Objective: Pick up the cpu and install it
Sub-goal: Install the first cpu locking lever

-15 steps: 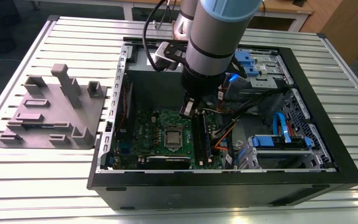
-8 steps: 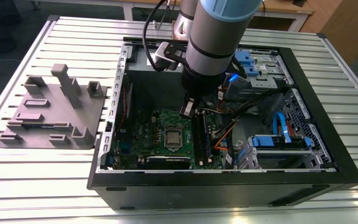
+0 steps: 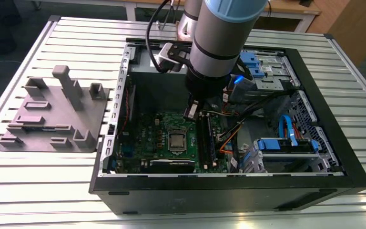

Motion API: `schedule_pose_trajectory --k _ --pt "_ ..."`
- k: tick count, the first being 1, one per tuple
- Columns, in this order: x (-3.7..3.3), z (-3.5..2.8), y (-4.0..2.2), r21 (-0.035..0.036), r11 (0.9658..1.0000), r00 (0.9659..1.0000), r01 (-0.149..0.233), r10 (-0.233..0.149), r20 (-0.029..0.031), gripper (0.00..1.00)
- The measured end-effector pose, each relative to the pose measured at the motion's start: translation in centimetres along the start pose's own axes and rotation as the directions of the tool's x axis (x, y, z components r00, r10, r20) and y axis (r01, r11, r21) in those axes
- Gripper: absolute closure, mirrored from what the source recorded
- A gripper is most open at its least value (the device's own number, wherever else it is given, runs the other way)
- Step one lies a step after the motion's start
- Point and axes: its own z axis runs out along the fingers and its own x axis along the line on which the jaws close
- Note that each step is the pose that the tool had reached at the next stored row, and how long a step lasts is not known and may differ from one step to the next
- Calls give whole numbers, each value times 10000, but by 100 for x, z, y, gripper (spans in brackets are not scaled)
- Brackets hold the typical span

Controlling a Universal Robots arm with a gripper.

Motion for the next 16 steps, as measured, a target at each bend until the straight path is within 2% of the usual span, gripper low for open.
schedule_pose_trajectory --k 6,13,16 --pt "22 -1 -7 -12 9994 9994 338 -338 -31 90" --pt "47 -77 16 85 9986 9987 518 -518 -7 90" --pt "51 -77 15 99 9965 9965 835 -835 -25 90"
